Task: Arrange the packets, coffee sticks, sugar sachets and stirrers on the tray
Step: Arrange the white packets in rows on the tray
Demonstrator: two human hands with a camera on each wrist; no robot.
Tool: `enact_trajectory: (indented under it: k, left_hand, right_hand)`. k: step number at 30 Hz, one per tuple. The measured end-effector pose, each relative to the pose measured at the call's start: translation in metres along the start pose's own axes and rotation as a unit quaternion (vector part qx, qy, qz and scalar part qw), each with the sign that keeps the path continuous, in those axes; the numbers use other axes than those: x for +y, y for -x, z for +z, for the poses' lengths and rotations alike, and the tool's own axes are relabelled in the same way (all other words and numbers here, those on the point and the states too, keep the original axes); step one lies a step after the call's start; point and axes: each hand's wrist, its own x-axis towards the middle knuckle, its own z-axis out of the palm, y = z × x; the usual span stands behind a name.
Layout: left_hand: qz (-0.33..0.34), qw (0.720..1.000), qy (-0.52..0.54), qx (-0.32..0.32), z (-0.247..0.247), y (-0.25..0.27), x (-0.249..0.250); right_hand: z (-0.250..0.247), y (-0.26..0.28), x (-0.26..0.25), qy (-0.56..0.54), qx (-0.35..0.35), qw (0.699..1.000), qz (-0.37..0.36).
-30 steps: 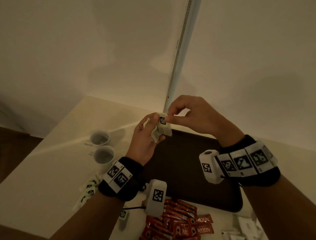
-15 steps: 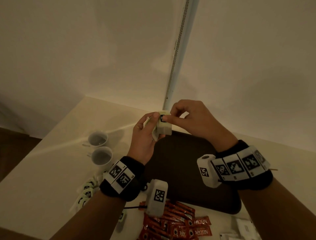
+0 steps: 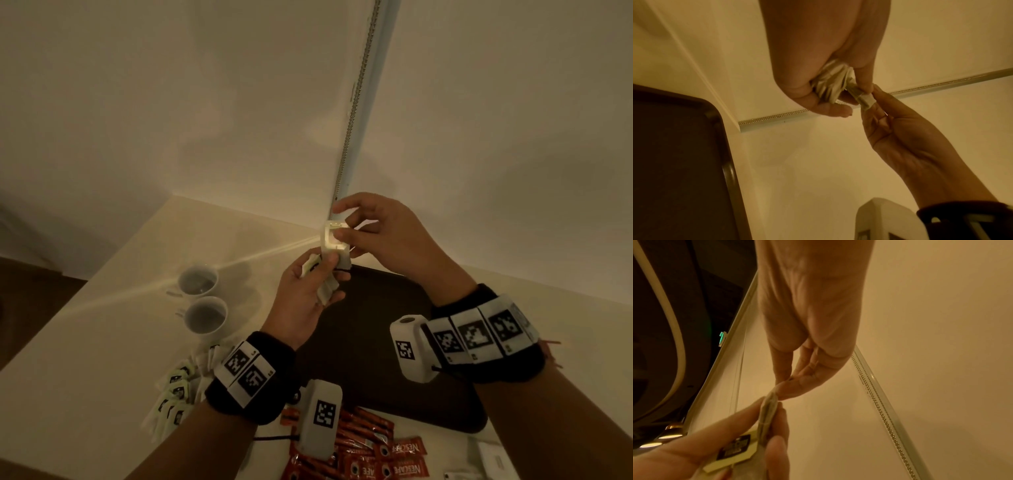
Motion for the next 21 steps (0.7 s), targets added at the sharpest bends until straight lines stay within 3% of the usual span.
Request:
enact_trajectory:
  k: [8, 10, 13, 15, 18, 21]
  left_hand:
    - [0.028, 0.998, -0.023, 0.057, -0.015, -0.005, -0.001]
    - [0.022, 0.997, -0.039, 0.070, -0.020, -0.007, -0.002]
    - [-0.002, 0.996, -0.043, 0.074, -0.028, -0.010, -0.005]
    - [-0.045, 0.995, -0.011, 0.084, -0.039, -0.010, -0.005]
    - [-0.116, 0.975, 0.135, 0.136, -0.063, -0.015, 0.000]
    - [-0.087, 0.974, 0.164, 0.132, -0.079, -0.023, 0.013]
  right_hand:
    - [0.005, -0.009, 0.007, 0.078, -0.013, 0.997, -0.023]
    - [0.006, -0.013, 0.011, 0.145, -0.025, 0.989, -0.032]
    - [0.008, -0.020, 0.018, 0.156, -0.046, 0.986, -0.025]
    - [0.008, -0.027, 0.025, 0.134, -0.048, 0.990, -0.006]
    - [0.010, -0.041, 0.050, 0.111, -0.056, 0.991, 0.040]
    - [0.024, -0.054, 0.093, 0.110, -0.078, 0.985, 0.106]
